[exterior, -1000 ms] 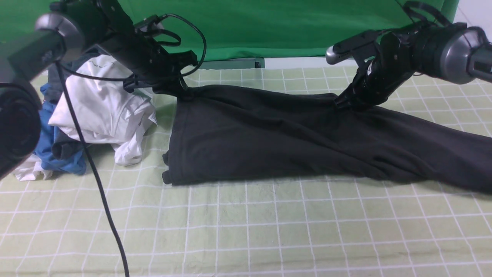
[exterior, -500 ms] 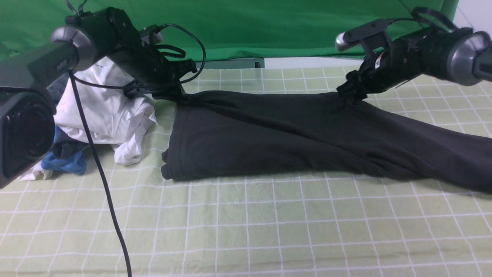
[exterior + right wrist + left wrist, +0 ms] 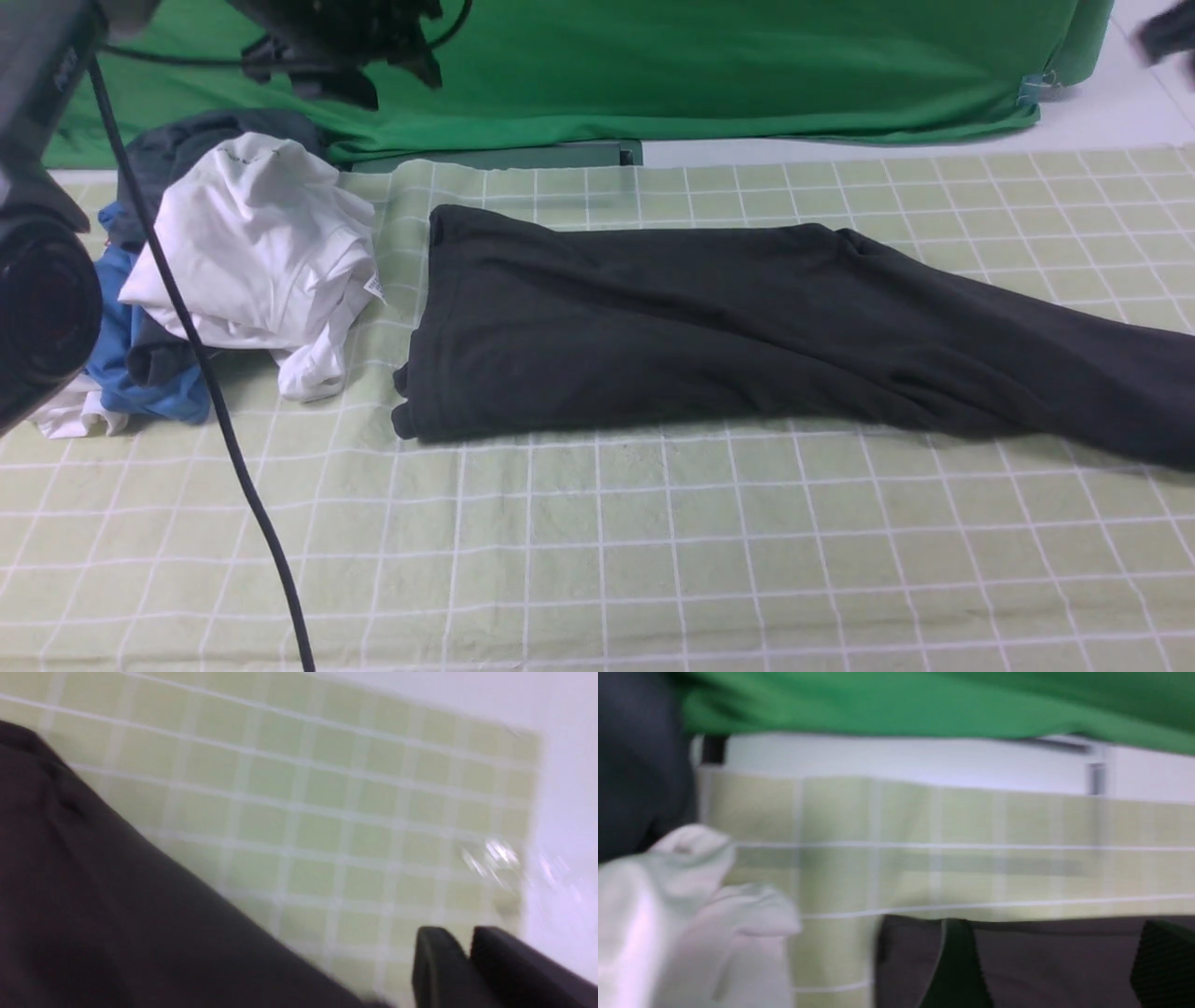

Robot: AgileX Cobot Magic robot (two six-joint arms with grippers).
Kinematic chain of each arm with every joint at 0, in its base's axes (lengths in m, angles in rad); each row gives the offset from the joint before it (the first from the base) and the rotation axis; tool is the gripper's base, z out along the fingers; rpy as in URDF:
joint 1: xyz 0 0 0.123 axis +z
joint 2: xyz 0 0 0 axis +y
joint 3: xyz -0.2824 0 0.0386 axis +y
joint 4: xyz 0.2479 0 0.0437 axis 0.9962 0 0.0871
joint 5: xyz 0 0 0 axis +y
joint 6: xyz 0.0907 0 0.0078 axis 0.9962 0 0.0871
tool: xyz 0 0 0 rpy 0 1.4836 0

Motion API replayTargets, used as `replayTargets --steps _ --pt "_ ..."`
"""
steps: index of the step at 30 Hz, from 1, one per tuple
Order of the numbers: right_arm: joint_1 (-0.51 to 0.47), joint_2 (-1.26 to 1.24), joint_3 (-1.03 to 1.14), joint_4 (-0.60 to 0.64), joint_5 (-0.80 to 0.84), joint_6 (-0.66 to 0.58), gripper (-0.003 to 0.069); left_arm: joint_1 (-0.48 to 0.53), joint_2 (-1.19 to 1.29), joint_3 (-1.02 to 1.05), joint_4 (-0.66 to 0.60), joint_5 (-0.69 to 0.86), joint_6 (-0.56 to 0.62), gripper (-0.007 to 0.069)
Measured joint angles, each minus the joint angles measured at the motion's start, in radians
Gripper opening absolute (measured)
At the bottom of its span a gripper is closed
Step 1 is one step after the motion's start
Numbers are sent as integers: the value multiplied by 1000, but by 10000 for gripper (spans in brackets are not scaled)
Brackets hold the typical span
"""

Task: Fold a long-sleeved shirt over a green coffee tablecloth.
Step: 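Pull the folded dark garment lengthwise by its ends to straighten it flat on the table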

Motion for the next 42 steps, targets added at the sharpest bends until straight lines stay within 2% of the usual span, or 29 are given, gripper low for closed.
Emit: replayTargets --steps 1,3,4,10,16,17,19,21,24,26,30,32,35,37,42 --pt "-56 -50 17 0 54 12 23 0 0 -42 -24 25 7 493" --pt "-88 -89 37 0 74 22 12 0 -1 -57 -37 35 9 496" --pt "-137 -133 85 5 86 31 7 0 -1 -68 -52 44 9 498" --pt "-291 -245 353 47 69 35 27 0 -1 -74 -76 63 22 498" --pt "-380 -200 545 156 -95 35 230 0 2 -74 -87 66 33 498" --pt "-389 -168 563 174 -122 34 306 0 6 -74 -88 66 33 498" --pt "-394 -108 570 197 -161 34 399 0 18 -74 -94 66 36 498" --pt "-394 -67 570 223 -189 33 439 0 26 -74 -98 66 35 498" --pt "-394 -1 570 271 -234 29 452 0 40 -74 -101 66 36 498" --pt "-394 36 570 290 -270 24 445 0 48 -74 -101 66 36 498" --pt "-394 93 570 303 -327 -1 365 0 53 -74 -104 66 36 498" --pt "-394 123 570 308 -353 -29 236 0 58 -74 -121 66 36 498" --pt "-394 136 570 314 -383 -47 78 0 64 -74 -146 66 36 498" --pt "-394 136 560 315 -400 -53 46 0 68 -74 -161 66 36 498" --pt "-394 136 467 298 -405 -57 42 0 68 -74 -170 66 36 498"
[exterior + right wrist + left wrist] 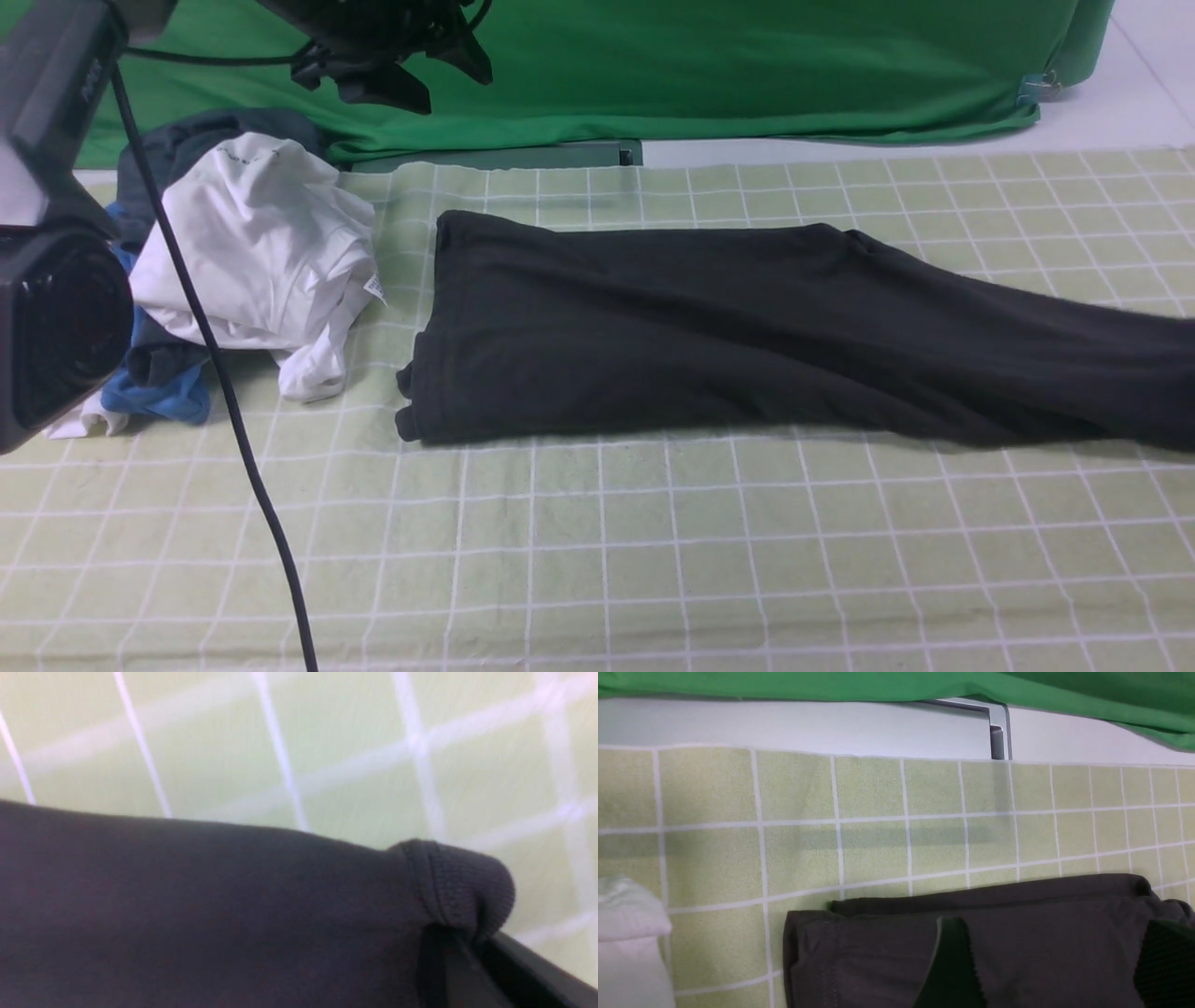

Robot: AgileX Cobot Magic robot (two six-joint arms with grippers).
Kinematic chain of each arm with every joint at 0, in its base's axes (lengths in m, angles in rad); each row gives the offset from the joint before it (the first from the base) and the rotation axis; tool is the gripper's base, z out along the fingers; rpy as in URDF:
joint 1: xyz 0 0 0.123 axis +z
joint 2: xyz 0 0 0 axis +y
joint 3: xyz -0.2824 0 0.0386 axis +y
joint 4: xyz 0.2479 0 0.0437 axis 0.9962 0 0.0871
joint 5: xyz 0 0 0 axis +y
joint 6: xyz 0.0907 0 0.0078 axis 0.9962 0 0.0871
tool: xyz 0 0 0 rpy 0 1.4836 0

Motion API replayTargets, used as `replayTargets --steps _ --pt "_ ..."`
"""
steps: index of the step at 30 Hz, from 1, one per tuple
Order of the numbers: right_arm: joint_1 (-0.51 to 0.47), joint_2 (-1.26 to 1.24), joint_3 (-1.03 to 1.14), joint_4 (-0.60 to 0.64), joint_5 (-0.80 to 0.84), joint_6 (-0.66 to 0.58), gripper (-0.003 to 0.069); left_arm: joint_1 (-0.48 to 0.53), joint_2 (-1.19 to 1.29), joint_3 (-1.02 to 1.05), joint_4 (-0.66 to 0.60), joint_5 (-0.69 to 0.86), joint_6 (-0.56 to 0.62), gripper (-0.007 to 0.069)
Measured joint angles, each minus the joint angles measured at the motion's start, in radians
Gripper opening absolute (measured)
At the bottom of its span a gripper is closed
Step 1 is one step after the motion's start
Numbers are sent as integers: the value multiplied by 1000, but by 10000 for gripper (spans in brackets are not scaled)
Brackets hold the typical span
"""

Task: Fold a long-sleeved shirt over a green coffee tablecloth.
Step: 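Pull the folded dark garment lengthwise by its ends to straighten it flat on the table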

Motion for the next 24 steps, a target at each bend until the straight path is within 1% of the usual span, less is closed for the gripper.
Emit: replayTargets --steps 3,7,9,11,12,13,14,15,16,17,18,19,20,24 --pt "0 0 -60 -2 -19 -30 41 0 0 0 -29 0 0 498" --pt "0 0 -80 -3 -67 -53 45 -1 0 0 -114 0 1 494" --pt "0 4 -80 -5 -91 -60 74 -9 0 0 -147 0 13 472" --pt "0 12 -81 -6 -101 -64 129 -22 -2 4 -143 -1 20 443" --pt "0 21 -81 -8 -105 -67 185 -33 -9 23 -133 -3 22 419" --pt "0 22 -81 -9 -106 -67 195 -35 -12 27 -131 -4 22 415" --pt "0 33 -81 -13 -108 -68 295 -58 -35 94 -115 -6 25 376" --pt "0 34 -81 -12 -108 -68 307 -58 -39 94 -115 -6 25 372" --pt "0 40 -82 -14 -110 -65 392 -78 -76 180 -102 -7 41 338" --pt "0 40 -82 -14 -110 -62 402 -81 -76 192 -100 -7 41 335" --pt "0 40 -83 -14 -109 -45 465 -100 -128 312 -79 -7 57 308" --pt "-1 40 -85 -14 -107 -42 486 -105 -156 353 -66 -7 66 298" --pt "-2 40 -87 -14 -101 -38 510 -114 -207 446 -32 -4 74 288" --pt "-2 40 -87 -14 -77 -28 528 -116 -331 657 66 0 78 290"
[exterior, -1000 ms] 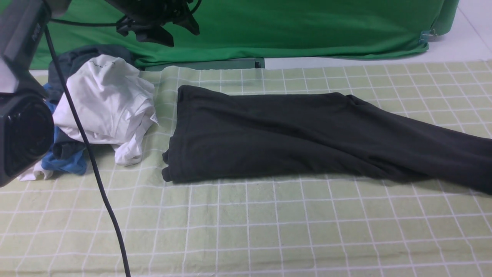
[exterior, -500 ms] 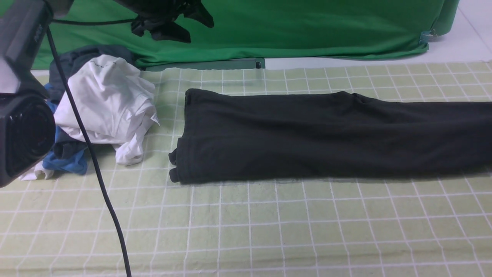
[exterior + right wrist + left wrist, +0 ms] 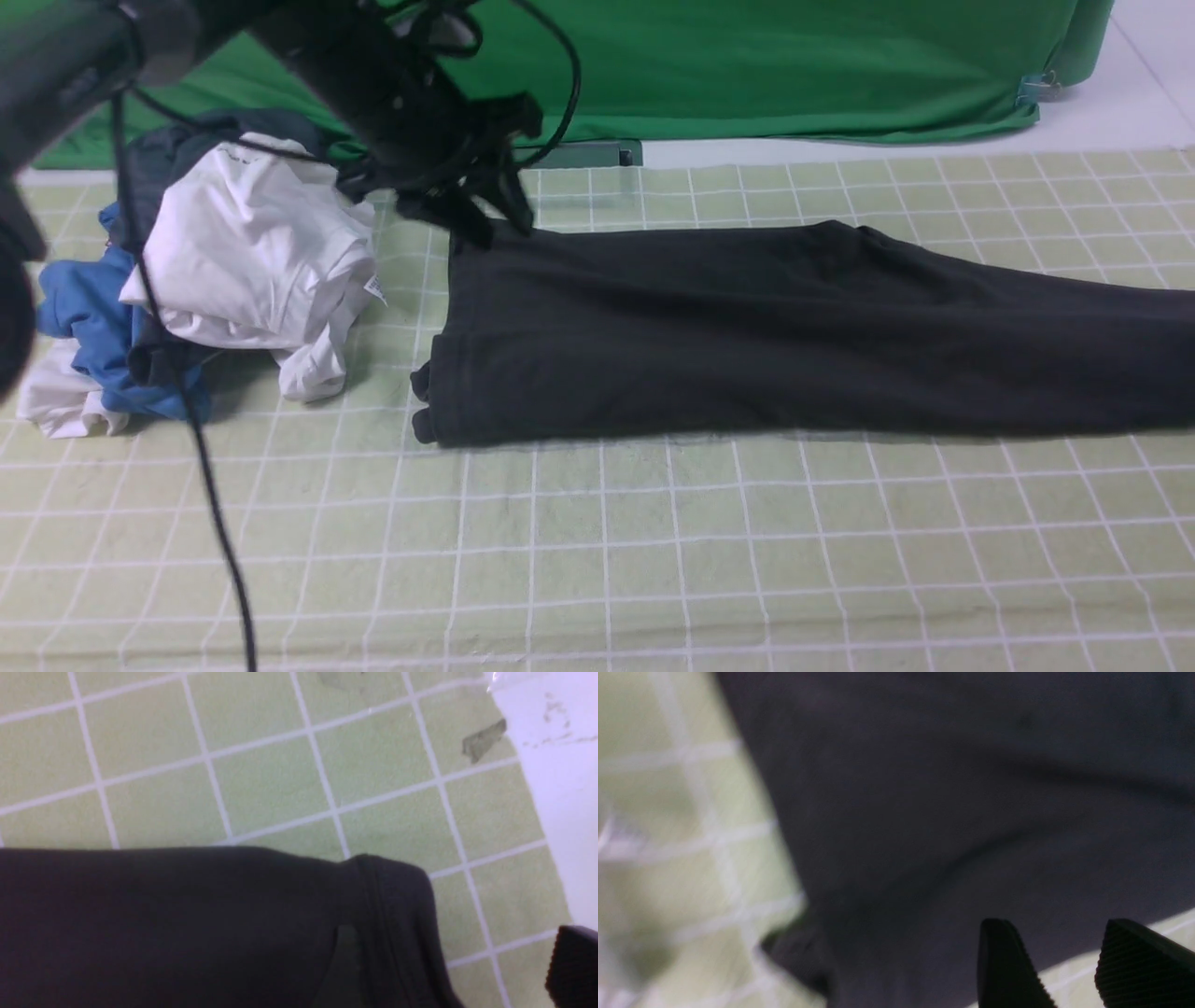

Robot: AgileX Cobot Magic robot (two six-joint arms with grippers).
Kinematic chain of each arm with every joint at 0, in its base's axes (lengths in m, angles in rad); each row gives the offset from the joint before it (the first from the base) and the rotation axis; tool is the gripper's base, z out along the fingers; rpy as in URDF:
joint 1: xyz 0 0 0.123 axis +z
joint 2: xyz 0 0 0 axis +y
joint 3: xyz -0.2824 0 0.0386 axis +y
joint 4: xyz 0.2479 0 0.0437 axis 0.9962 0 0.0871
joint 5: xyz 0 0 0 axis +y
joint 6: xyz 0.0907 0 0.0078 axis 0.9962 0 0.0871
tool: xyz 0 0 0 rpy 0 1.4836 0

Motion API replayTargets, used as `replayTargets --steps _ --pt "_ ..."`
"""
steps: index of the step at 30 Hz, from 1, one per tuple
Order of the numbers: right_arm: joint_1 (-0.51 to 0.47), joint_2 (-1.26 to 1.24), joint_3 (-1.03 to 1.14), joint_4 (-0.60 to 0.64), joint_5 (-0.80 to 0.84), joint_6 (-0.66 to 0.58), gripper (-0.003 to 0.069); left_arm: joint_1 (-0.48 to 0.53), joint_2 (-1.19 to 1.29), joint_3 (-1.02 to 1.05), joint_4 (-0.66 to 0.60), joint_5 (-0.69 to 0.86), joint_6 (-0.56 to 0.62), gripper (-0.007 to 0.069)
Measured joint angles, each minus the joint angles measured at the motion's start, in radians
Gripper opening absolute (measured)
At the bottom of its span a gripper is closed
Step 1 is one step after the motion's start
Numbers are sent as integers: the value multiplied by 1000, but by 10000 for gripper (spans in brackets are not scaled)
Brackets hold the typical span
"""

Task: Fold a long-sleeved shirt over a green coffee tablecloth.
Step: 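Pull the folded dark garment lengthwise by its ends to straighten it flat on the table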

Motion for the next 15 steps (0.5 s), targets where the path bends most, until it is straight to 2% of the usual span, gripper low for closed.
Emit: replayTargets --steps 4,8,15 --pt "0 0 0 0 38 7 533 2 -81 157 76 0 0 329" --pt "0 0 0 0 74 7 534 2 -107 286 97 -11 0 400" --pt "0 0 0 1 98 35 608 2 -106 404 93 -190 0 501"
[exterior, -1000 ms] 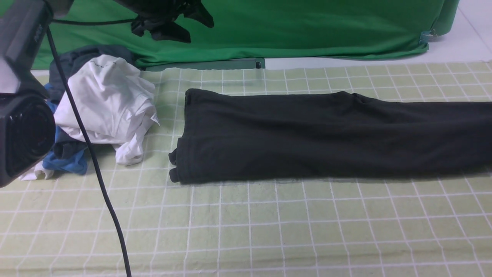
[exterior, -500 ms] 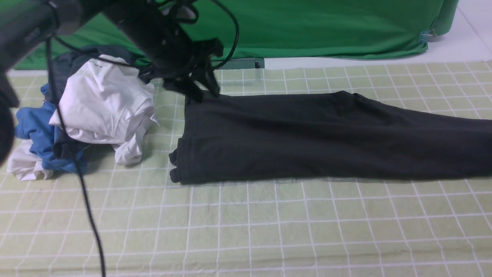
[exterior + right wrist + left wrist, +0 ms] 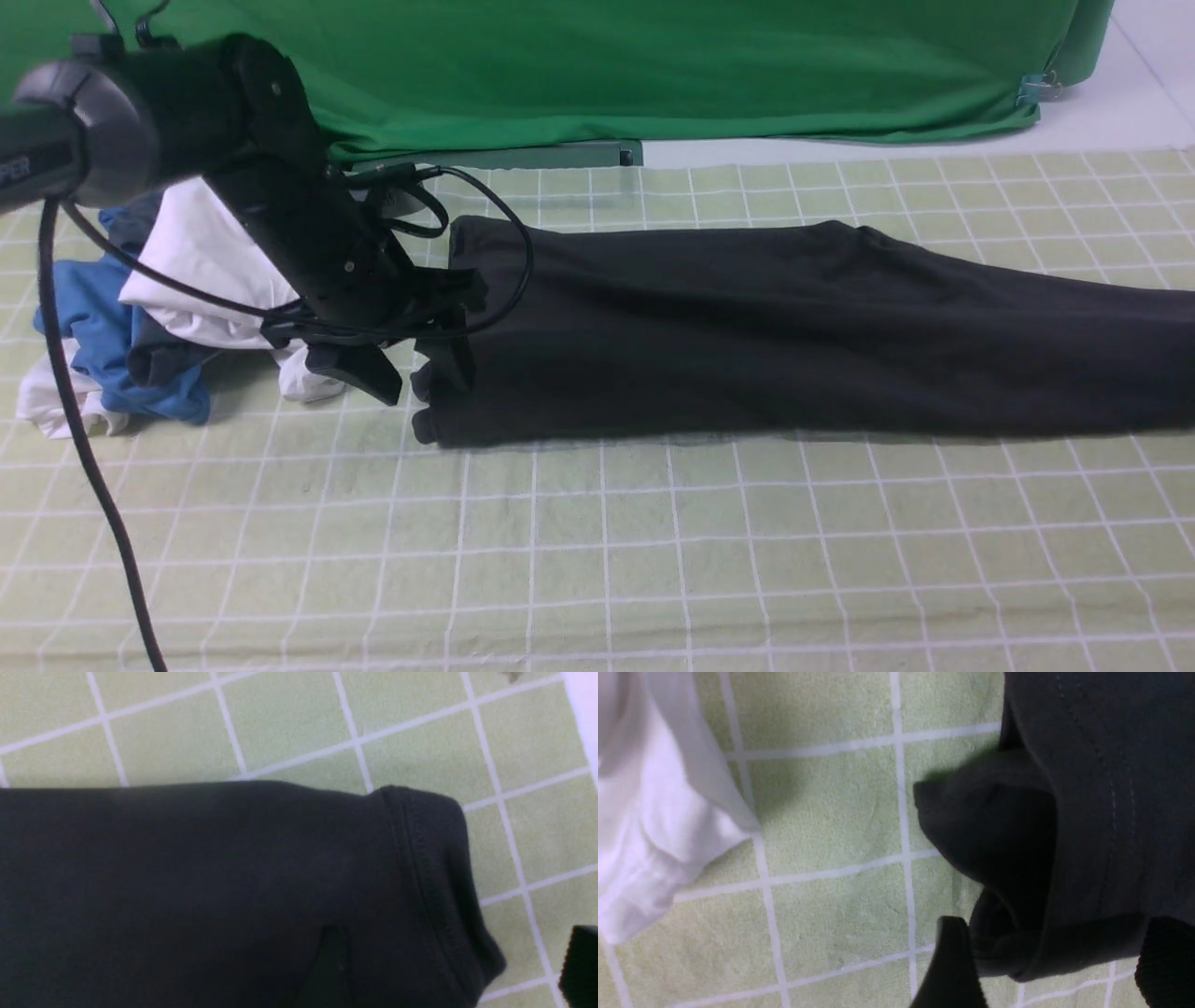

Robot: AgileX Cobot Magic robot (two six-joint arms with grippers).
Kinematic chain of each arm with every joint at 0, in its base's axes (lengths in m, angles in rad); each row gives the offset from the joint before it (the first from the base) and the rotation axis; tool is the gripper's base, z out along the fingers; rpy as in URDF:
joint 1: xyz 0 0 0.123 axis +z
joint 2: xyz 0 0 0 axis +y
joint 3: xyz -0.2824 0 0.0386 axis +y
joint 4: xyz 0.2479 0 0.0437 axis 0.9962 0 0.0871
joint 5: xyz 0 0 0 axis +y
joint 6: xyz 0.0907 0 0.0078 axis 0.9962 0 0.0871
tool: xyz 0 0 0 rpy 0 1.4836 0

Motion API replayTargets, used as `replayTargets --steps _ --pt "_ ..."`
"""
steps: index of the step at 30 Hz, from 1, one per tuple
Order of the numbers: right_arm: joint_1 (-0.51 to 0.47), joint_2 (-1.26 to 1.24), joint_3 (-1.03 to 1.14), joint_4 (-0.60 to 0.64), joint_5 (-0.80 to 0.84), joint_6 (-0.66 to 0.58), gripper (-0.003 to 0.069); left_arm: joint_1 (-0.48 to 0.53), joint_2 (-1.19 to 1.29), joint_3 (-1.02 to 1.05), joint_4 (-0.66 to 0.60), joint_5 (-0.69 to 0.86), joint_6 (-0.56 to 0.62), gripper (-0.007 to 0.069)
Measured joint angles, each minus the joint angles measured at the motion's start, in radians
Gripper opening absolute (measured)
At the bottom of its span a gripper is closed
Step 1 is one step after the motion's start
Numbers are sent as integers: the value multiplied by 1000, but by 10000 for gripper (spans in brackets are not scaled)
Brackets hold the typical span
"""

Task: Fold a long-sleeved shirt over a green coffee tablecloth.
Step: 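Pull the folded dark garment lengthwise by its ends to straighten it flat on the table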

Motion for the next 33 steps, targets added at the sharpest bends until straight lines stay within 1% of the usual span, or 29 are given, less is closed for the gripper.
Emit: replayTargets --steps 6,9,12,15,16,17,18,19,20,21,22,23,26,31,32,33 --pt "0 2 0 0 73 1 621 0 24 9 -41 -9 1 517" --pt "0 15 0 0 95 0 622 0 60 10 -63 -11 27 517" --pt "0 29 0 -1 89 -2 622 0 83 11 -77 -16 37 498" --pt "0 37 0 -2 52 -17 622 0 87 11 -94 -18 57 433" --pt "0 38 0 -2 39 -27 622 0 87 11 -101 -19 70 397" --pt "0 38 0 -2 18 -34 622 0 87 11 -108 -19 85 339" --pt "0 39 -1 -2 11 -37 622 0 87 11 -112 -19 92 311" --pt "0 41 -1 -3 0 -42 622 0 87 11 -119 -19 104 244" --pt "0 43 -1 -3 0 -44 622 0 87 11 -121 -19 106 234" --pt "0 55 -1 -3 -7 -48 620 0 87 11 -124 -14 122 167" --pt "0 67 -1 -3 -8 -49 619 0 87 11 -126 -10 132 122" --pt "0 75 -1 -3 -9 -49 618 0 87 11 -127 -6 140 93" --pt "0 107 -1 -3 -10 -51 614 0 87 11 -128 5 154 64" --pt "0 134 -7 0 -19 -53 574 0 87 11 -120 9 157 63" --pt "0 138 -12 1 -19 -54 545 0 87 11 -116 8 157 63" --pt "0 139 -13 1 -20 -54 496 0 87 11 -113 8 157 63"
